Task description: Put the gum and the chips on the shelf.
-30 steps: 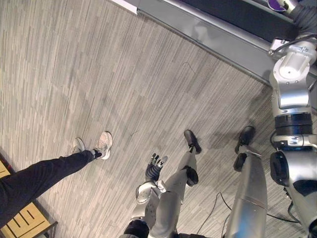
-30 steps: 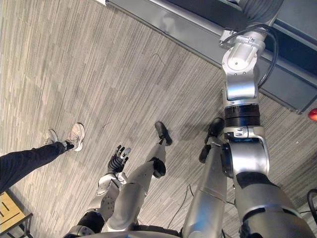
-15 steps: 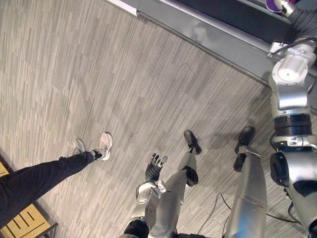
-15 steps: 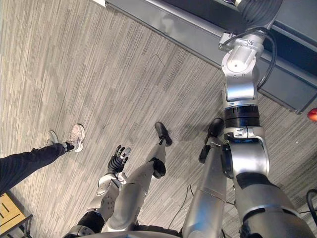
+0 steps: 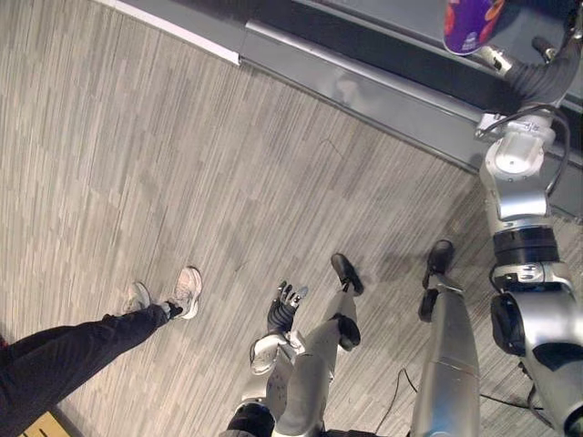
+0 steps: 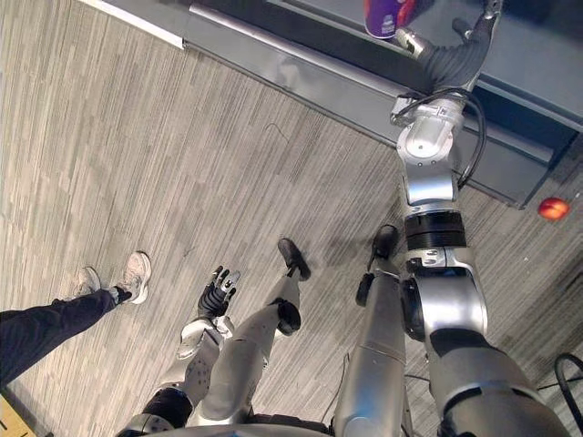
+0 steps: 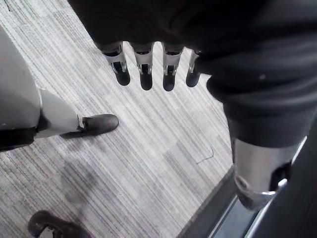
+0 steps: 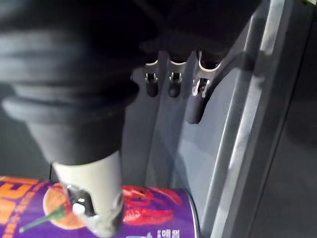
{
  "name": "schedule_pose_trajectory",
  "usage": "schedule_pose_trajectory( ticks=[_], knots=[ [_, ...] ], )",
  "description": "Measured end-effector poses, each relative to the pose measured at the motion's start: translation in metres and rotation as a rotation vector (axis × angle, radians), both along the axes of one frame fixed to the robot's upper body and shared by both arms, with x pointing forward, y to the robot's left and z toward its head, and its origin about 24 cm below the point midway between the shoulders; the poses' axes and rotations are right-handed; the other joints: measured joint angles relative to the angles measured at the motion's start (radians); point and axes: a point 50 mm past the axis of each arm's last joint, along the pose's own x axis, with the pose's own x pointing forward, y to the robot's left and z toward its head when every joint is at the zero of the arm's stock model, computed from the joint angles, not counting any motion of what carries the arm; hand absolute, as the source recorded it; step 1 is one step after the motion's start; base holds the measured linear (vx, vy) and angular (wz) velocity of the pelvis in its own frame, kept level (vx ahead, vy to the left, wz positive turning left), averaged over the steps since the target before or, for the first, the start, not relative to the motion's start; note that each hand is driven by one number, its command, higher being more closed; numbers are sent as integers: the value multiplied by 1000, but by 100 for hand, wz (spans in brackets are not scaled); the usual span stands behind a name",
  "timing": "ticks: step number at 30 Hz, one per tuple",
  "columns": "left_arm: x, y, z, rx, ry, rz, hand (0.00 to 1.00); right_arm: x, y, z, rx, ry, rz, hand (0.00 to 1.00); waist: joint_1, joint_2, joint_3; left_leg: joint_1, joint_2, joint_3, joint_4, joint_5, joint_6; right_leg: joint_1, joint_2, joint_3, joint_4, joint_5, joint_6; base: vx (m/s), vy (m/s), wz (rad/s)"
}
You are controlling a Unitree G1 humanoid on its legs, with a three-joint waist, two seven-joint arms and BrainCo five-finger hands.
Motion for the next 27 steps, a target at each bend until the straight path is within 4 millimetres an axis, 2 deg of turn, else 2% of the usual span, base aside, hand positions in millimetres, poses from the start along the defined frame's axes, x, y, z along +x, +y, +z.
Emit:
schedule_pose_trajectory(
  ticks=[3, 7, 8, 11, 13, 14, 15, 17, 20, 22, 25, 27],
  knots=[
    [-1, 2, -2, -2, 14, 10, 0, 2, 2, -16, 14, 42, 9, 0, -6, -2, 0, 15, 23, 6, 51, -34, 1, 39, 15, 1, -17, 3, -2, 63, -61, -19],
    [-6, 15, -10, -10, 58, 75, 0, 3, 26, -64, 49, 156, 90, 0, -23, -46, -15, 38, 93, 25, 185, -123, -10, 122, 57, 2, -58, 14, -9, 86, -72, -34],
    [-6, 14, -11, -10, 63, 72, 0, 2, 29, -71, 49, 170, 101, 0, -26, -48, -15, 47, 103, 25, 198, -133, -10, 140, 63, 0, -64, 14, -10, 95, -60, -29],
    [-7, 16, -12, -4, 72, 79, 0, -13, 39, -103, 75, 220, 152, 0, -29, -71, -22, 96, 145, 24, 269, -183, -16, 224, 89, -5, -90, 15, -11, 71, -35, -23],
    [-7, 20, -13, 3, 76, 96, 0, -24, 48, -121, 88, 245, 193, 0, -39, -84, -25, 126, 159, 22, 296, -206, -19, 271, 99, -8, -105, 15, -11, 61, -1, -16],
    [-9, 22, -15, 26, 90, 96, 0, -31, 56, -136, 90, 279, 226, 0, -51, -93, -28, 149, 165, 19, 311, -221, -22, 304, 102, -11, -116, 14, -10, 51, 37, -12],
    [-12, 24, -19, 43, 111, 92, 0, -39, 64, -155, 94, 330, 263, 0, -62, -103, -32, 176, 168, 18, 320, -235, -23, 339, 104, -11, -130, 13, -9, 41, 43, -9],
    [-16, 25, -24, 98, 139, 58, 0, -53, 72, -177, 97, 388, 308, 0, -84, -108, -33, 202, 169, -9, 339, -257, -31, 398, 109, -25, -165, 12, 2, 25, 51, 1],
    [-27, 33, -35, 183, 196, 25, 0, -76, 75, -210, 92, 490, 366, 0, -90, -133, -59, 237, 164, -39, 337, -278, -37, 469, 117, -31, -225, 28, 25, 26, 61, 6],
    [-55, 52, -53, 273, 312, 2, 0, -97, 81, -236, 73, 581, 463, 0, -110, -178, -107, 280, 141, -52, 294, -279, -39, 525, 116, -31, -287, 50, 39, 96, 86, 0],
    [-79, 63, -68, 305, 418, 2, 0, -120, 82, -255, 54, 654, 545, 0, -111, -200, -159, 315, 118, -54, 257, -274, -31, 578, 116, -29, -365, 84, 48, 112, 86, -3],
    [-91, 67, -73, 326, 459, -12, 0, -129, 84, -265, 58, 701, 596, 0, -109, -203, -193, 332, 102, -58, 231, -271, -26, 603, 117, -24, -408, 105, 55, 121, 60, -11]
  ],
)
